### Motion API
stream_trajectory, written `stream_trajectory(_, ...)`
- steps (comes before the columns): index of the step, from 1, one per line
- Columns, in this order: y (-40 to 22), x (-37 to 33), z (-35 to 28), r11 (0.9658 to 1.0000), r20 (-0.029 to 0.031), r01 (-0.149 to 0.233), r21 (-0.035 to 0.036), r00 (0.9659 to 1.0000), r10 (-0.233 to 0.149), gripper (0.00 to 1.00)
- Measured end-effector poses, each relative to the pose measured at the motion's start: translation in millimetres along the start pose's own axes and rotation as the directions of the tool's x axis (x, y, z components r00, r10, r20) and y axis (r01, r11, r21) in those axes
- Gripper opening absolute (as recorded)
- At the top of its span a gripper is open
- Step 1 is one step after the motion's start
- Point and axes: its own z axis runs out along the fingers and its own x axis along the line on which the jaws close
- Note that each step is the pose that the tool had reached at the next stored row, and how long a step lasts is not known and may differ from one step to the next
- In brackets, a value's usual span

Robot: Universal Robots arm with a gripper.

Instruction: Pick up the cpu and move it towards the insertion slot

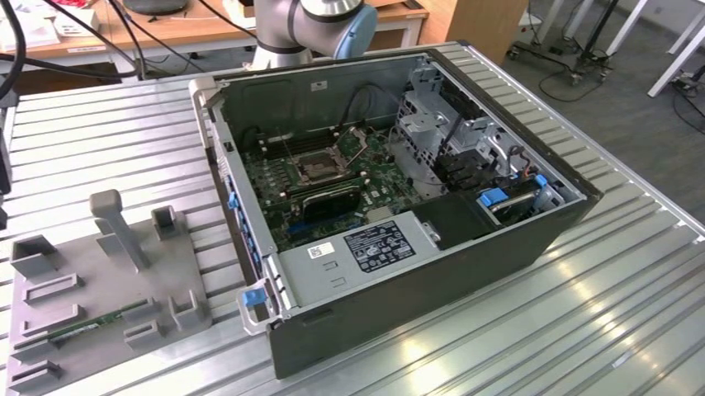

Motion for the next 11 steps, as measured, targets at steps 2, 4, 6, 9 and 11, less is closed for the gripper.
stream_trajectory(2, 0.0, 0.0, -1.1, 1.0000, 0.0000, 0.000, 0.0000, 1.0000, 0.000, 0.55)
stream_trajectory(4, 0.0, 0.0, -2.2, 1.0000, 0.0000, 0.000, 0.0000, 1.0000, 0.000, 0.55)
stream_trajectory(6, 0.0, 0.0, -3.2, 1.0000, 0.0000, 0.000, 0.0000, 1.0000, 0.000, 0.55)
stream_trajectory(9, 0.1, 0.0, -4.9, 1.0000, 0.0000, 0.000, 0.0000, 1.0000, 0.000, 0.55)
stream_trajectory(11, 0.1, 0.0, -6.5, 1.0000, 0.0000, 0.000, 0.0000, 1.0000, 0.000, 0.55)
